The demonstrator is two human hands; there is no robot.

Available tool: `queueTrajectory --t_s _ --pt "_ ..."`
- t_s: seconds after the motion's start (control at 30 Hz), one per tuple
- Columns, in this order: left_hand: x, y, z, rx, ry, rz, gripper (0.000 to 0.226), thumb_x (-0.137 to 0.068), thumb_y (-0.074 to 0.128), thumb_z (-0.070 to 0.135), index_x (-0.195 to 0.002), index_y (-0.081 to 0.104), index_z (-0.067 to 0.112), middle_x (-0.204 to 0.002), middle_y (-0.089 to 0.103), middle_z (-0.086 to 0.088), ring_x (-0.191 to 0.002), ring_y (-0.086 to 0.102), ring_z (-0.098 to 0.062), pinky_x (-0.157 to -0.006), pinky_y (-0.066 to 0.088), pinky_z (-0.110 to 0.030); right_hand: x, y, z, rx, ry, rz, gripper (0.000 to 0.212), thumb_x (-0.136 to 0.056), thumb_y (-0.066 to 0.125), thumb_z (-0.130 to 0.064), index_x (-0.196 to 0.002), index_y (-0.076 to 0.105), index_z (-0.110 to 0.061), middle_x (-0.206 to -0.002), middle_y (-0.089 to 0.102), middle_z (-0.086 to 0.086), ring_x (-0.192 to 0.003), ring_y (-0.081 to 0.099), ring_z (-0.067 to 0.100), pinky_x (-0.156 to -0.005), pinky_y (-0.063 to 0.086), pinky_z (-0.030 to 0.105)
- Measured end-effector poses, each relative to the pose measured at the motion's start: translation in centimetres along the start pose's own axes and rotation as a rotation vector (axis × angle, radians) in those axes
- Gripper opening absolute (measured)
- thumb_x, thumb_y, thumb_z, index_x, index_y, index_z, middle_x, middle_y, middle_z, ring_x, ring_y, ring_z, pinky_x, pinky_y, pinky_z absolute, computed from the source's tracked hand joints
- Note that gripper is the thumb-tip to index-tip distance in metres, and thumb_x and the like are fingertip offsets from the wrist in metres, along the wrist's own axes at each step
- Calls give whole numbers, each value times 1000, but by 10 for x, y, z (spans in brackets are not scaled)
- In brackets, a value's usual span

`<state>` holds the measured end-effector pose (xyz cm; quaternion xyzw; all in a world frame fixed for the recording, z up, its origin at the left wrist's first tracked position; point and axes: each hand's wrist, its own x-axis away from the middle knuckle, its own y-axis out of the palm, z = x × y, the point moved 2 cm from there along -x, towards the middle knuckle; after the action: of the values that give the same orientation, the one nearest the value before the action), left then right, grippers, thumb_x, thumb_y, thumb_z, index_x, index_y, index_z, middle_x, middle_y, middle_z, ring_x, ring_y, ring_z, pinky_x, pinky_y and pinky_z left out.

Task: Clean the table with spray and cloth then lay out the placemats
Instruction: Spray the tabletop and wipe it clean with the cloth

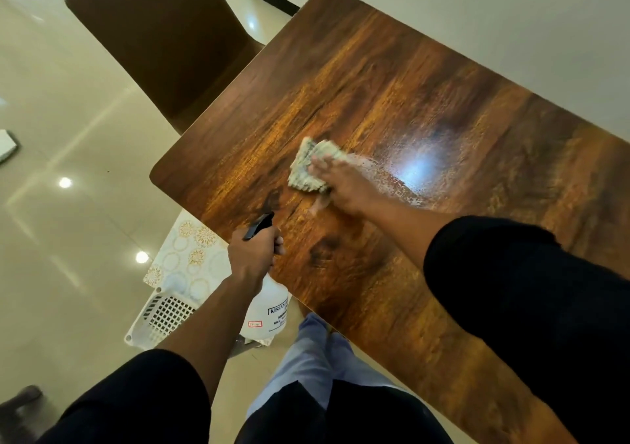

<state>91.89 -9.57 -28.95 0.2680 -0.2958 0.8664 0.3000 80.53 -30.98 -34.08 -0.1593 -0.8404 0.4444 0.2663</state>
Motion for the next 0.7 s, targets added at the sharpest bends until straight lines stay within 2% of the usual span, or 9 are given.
queueTrajectory --t_s 0.07,0.13,0.2,0.3,0.43,0.5,0.57,0.63,0.7 --pt "0 2 -2 -2 12 0 19 -96 66 17 -82 74 5 -65 73 -8 -56 58 -20 -51 44 -29 -3 -19 37 29 160 90 72 -101 61 -37 -161 22 -38 -171 10 -13 -157 11 20 -127 17 51" --pt "0 4 -5 8 16 1 16 -96 67 18 -91 73 4 -68 74 -7 -62 63 -22 -51 45 -29 1 -32 70 31 315 146 68 -103 53 -15 -163 24 -30 -172 9 -7 -158 10 24 -127 20 46" --pt "2 8 -8 6 12 -8 18 -97 67 18 -91 74 3 -68 74 -8 -60 62 -21 -50 44 -28 8 -42 86 22 459 149 70 -103 48 -7 -165 19 -23 -173 3 -2 -159 5 27 -128 16 40" --pt "6 12 -8 8 5 -17 19 -97 68 17 -87 75 2 -69 73 -11 -59 61 -21 -49 43 -27 7 -43 74 -14 538 137 67 -106 51 -20 -165 18 -21 -173 0 0 -159 5 31 -128 17 42" --pt "5 17 -7 -20 -5 -21 19 -97 68 21 -99 73 3 -79 77 -15 -50 61 -12 -46 44 -25 20 -20 24 -3 321 97 68 -104 52 -41 -163 23 -26 -172 12 0 -158 8 28 -128 16 48" --pt "5 18 -8 -29 -7 -25 21 -96 68 20 -98 75 0 -74 75 -13 -45 56 -11 -46 43 -26 35 0 -5 31 161 67 70 -102 53 -18 -163 22 -32 -172 12 -3 -159 8 23 -126 9 41" --pt "7 18 -7 -32 -3 -22 21 -97 68 18 -88 75 1 -67 73 -11 -45 52 -14 -46 41 -27 54 22 -28 102 -20 42 83 -95 51 0 -163 17 -33 -172 5 -6 -159 3 20 -123 1 34" --pt "9 17 -6 -42 0 -32 23 -97 67 17 -80 74 2 -65 71 -11 -44 49 -16 -45 38 -27 70 47 -37 182 -195 4 86 -95 56 -3 -164 13 -29 -172 0 -5 -159 -2 20 -122 -3 32" --pt "11 18 -6 -55 7 -45 24 -97 67 16 -78 74 3 -67 72 -13 -42 49 -14 -46 39 -27 82 64 -29 188 -262 -37 85 -95 57 -9 -165 13 -27 -172 -1 -4 -159 -4 20 -124 -6 36"
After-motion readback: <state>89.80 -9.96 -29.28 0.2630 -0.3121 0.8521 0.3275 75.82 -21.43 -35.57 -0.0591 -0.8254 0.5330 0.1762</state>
